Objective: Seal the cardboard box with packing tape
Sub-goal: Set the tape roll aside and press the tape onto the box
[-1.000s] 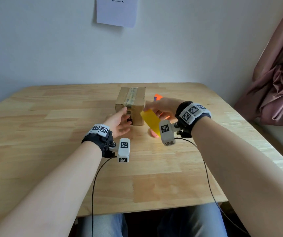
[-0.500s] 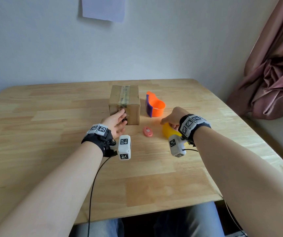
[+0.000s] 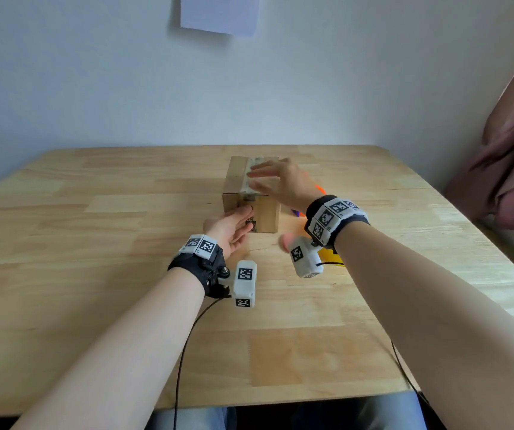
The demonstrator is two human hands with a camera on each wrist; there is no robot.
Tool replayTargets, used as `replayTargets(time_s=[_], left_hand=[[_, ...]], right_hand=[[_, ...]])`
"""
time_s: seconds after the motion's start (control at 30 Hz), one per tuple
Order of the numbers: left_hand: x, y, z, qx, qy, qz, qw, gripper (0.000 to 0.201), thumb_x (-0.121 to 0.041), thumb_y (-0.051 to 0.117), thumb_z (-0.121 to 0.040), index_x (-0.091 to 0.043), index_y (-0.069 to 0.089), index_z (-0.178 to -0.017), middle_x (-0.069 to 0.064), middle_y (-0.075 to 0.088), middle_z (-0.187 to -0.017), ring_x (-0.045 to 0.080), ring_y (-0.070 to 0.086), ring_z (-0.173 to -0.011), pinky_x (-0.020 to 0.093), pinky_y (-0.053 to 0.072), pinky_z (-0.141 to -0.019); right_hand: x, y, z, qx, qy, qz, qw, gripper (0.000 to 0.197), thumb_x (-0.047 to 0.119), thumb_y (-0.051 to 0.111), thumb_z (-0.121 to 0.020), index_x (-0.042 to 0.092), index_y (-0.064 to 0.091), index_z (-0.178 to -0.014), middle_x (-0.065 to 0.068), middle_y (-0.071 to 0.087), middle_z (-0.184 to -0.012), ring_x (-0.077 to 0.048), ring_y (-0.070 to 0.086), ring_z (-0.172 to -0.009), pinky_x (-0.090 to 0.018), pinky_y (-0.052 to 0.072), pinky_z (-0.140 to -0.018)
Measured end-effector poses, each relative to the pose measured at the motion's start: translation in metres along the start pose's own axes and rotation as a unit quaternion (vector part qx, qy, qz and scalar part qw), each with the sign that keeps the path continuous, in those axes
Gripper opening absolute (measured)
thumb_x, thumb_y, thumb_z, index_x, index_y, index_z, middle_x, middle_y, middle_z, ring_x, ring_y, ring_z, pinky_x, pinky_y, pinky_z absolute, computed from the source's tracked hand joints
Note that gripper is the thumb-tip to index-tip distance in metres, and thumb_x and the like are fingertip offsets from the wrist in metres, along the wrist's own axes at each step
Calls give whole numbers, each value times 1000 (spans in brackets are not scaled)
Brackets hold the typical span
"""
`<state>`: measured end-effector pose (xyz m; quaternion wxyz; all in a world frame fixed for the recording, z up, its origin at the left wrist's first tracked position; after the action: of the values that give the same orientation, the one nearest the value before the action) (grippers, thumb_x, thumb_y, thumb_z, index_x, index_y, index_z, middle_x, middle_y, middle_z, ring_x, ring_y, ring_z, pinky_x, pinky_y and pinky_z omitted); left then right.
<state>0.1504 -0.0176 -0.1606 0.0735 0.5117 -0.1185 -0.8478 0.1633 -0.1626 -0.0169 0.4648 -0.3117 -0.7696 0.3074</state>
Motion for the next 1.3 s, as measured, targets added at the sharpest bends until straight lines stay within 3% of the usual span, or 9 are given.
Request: replayTargets(time_s=[0.07,0.17,0.27,0.43,0.53,0.73,0.9,1.03,1.3], left_hand=[[-1,-4,-2,-13,15,-9,1000,30,-23,86,-80,-13,76,-106,-2,82,-101,17,75,-96,27,53,-72],[-2,-7,-2,-36,26,-8,999,27,-19,89,-76,-12,77,-99,2,82,-94,22,77,-91,26,54,-63],[-1,-4,-2,-30,21,-1,999,25,-18,89,-76,-12,77,-96,3,82,-95,23,78,-93,26,54,-63],[3,0,0,7,-31,-6,999,25,-20,86,-80,-13,73,-101,1,82,-99,18,77,-84,22,53,-58],[9,-8,3,31,-73,-40,996,18,-13,78,-88,-7,70,-102,4,81,-95,18,74,-84,20,51,-62],[-9,-36,7,-29,-70,-24,997,7,-10,59,-94,-8,59,-101,5,67,-90,14,60,-65,17,39,-41],[-45,-28,9,-91,14,-58,994,29,-45,60,-96,-18,63,-107,1,66,-101,20,61,-81,32,50,-67],[-50,-16,8,-61,11,-109,992,40,-53,67,-89,-21,67,-112,-1,69,-104,17,62,-85,37,54,-86],[-53,-16,13,-56,7,-132,990,36,-53,69,-87,-23,66,-107,-2,67,-100,18,63,-93,35,51,-79]], right_hand=[[-6,23,-4,37,5,-10,999,29,32,74,-92,14,79,-114,-3,71,-129,-14,64,-120,-17,43,-104],[-21,35,-2,-5,24,-60,998,35,34,80,-85,13,80,-113,-3,72,-127,-8,66,-115,-26,49,-104],[-27,32,-1,-51,34,-41,997,37,39,84,-80,19,82,-111,9,72,-123,6,51,-104,-11,41,-98],[-27,31,2,-61,32,38,997,38,54,79,-77,29,81,-106,16,72,-120,-17,46,-108,-38,51,-88],[-25,30,4,-67,21,34,997,40,52,81,-75,28,81,-106,15,72,-120,-18,45,-107,-42,52,-87],[-23,40,4,-28,16,71,997,47,51,87,-67,26,70,-102,15,65,-120,-16,37,-104,-46,52,-82],[-23,34,0,-60,53,58,995,45,68,67,-77,25,66,-88,14,64,-102,-14,39,-99,-39,52,-75],[-17,35,-2,-29,48,106,993,45,58,81,-71,22,63,-91,9,60,-105,-19,42,-102,-43,53,-75],[-12,43,-9,29,60,156,985,64,53,90,-62,22,54,-106,2,51,-120,-25,40,-114,-43,53,-77]])
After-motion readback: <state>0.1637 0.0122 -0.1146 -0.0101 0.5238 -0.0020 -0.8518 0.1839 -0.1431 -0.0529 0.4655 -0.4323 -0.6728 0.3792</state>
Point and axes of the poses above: each hand's wrist, its own z-axis away from the middle knuckle, its own y-axis out of the palm, x = y × z, the point moved 10 cm from there along -z, towards the middle knuckle
